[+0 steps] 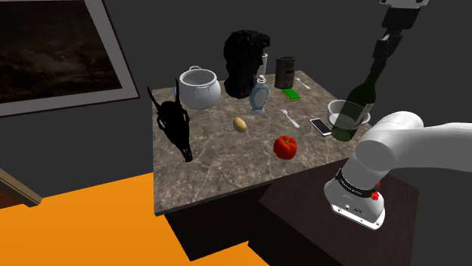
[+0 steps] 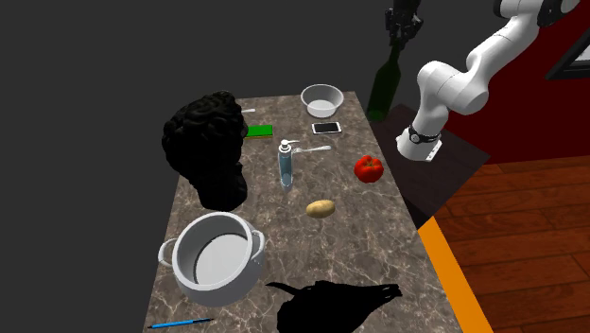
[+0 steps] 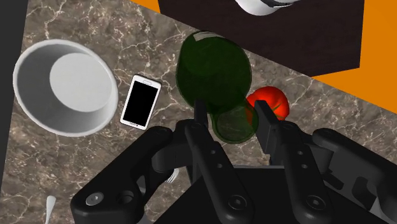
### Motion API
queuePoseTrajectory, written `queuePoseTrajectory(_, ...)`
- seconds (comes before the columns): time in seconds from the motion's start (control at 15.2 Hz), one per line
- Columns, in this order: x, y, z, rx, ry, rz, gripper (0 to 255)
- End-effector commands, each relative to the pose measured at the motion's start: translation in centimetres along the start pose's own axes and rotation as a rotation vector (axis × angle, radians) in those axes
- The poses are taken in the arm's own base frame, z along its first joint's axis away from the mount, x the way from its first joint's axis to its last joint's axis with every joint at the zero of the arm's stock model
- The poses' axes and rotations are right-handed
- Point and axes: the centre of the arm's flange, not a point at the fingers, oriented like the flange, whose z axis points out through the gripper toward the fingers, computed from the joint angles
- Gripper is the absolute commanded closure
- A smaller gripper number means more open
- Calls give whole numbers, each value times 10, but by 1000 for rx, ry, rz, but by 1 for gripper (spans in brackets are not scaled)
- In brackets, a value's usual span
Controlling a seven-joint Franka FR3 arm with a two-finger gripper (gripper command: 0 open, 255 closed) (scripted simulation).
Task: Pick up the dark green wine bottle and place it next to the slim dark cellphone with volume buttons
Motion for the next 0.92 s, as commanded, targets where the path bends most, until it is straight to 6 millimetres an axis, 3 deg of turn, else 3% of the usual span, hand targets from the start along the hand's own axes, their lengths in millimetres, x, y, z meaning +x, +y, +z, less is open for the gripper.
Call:
queuePoseTrajectory(0.0, 2, 1, 11, 0, 1, 0, 255)
queuePoseTrajectory(0.86, 9, 4, 79, 0, 1, 0, 255)
